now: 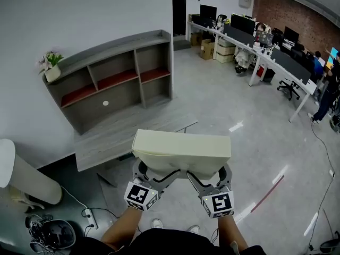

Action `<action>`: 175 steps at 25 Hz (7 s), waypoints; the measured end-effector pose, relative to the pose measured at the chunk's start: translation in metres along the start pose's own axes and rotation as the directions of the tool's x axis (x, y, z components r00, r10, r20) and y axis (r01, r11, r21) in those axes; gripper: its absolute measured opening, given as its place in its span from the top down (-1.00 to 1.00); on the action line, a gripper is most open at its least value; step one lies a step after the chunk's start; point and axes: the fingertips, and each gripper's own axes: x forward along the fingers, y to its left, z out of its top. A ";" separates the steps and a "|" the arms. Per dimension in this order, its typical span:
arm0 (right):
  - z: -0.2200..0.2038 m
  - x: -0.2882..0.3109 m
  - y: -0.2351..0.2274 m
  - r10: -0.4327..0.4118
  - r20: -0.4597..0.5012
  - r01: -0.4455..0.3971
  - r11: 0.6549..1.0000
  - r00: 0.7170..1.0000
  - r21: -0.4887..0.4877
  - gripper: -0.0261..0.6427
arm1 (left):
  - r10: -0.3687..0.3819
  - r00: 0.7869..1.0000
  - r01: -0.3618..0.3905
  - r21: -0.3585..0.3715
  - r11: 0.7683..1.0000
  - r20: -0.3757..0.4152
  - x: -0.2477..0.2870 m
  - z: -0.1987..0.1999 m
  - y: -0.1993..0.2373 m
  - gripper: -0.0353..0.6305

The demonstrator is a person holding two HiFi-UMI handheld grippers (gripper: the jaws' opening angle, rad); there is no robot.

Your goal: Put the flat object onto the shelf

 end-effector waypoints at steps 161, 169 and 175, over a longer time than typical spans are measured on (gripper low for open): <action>0.138 0.621 0.107 0.523 0.329 -0.521 0.848 0.786 -0.101 -0.51 | 0.518 0.822 -0.554 0.118 0.824 0.236 0.069 0.098 0.577 -0.74; 0.176 0.620 0.093 0.526 0.392 -0.526 0.842 0.754 -0.119 -0.51 | 0.518 0.811 -0.570 0.168 0.805 0.273 0.076 0.140 0.572 -0.74; 0.218 0.618 0.086 0.527 0.455 -0.520 0.840 0.718 -0.152 -0.51 | 0.507 0.799 -0.583 0.215 0.783 0.322 0.078 0.184 0.570 -0.74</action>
